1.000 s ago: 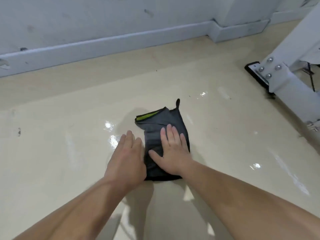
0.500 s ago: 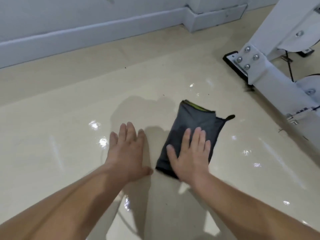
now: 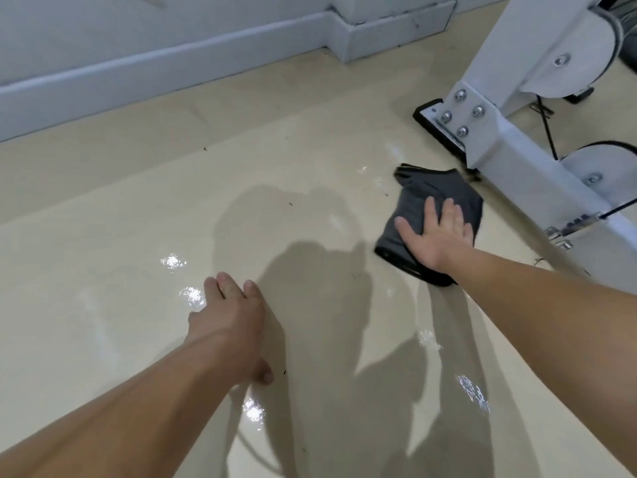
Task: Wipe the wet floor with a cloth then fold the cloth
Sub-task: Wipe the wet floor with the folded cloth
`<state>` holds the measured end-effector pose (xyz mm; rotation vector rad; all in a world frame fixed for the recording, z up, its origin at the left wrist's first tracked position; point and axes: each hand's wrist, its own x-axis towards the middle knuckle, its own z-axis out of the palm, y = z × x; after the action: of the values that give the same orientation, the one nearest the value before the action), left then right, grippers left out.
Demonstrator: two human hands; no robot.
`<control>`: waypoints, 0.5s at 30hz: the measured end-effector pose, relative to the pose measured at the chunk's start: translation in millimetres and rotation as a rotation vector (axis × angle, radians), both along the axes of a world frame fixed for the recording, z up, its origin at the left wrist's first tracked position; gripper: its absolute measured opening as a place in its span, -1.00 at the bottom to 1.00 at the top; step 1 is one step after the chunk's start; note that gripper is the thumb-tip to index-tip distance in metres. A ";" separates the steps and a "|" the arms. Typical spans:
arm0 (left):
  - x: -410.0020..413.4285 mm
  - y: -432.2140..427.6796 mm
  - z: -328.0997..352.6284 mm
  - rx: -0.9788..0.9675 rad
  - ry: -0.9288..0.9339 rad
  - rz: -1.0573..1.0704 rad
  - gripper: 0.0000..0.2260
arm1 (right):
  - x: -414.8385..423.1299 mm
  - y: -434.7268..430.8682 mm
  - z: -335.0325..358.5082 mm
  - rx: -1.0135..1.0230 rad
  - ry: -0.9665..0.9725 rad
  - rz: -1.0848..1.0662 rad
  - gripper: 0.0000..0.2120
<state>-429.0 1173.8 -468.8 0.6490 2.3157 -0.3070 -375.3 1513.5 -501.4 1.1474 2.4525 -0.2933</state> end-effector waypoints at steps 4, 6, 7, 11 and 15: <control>1.0 -4.6 1.1 0.047 0.003 0.001 0.33 | 0.3 -24.2 -10.4 0.065 0.049 -0.293 -0.09; 1.5 -9.8 0.5 0.073 0.004 -0.007 0.32 | 6.0 -54.0 -14.0 0.094 0.062 -0.338 -0.10; 2.0 -13.7 0.3 0.093 0.008 -0.012 0.31 | 10.6 -69.8 -14.9 0.099 0.074 -0.326 -0.11; 3.8 -24.9 2.2 0.171 0.028 -0.016 0.21 | 56.4 -132.5 -25.3 0.151 0.154 -0.053 -0.10; 2.2 -28.2 11.8 0.141 0.151 -0.079 0.07 | 102.3 -172.3 -26.1 0.111 0.150 0.380 -0.09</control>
<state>-426.8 1145.7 -457.0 0.8136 2.4765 -0.2379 -273.0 1341.2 -527.5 0.6970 2.7822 -0.1332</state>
